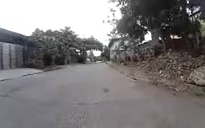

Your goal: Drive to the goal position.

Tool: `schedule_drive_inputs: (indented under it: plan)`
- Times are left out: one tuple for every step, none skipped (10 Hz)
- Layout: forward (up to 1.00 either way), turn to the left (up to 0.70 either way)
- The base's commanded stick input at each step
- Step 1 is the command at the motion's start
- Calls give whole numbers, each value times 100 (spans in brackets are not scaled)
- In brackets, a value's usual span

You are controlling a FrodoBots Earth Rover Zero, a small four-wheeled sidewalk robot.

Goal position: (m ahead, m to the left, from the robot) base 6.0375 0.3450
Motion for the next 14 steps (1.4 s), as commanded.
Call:
schedule_drive_inputs:
  plan:
    - [100,2]
    - [100,2]
    - [100,2]
    - [100,2]
    - [100,2]
    - [100,2]
    - [100,2]
    - [100,2]
    - [100,2]
    - [100,2]
    - [100,2]
    - [100,2]
    - [100,2]
    - [100,2]
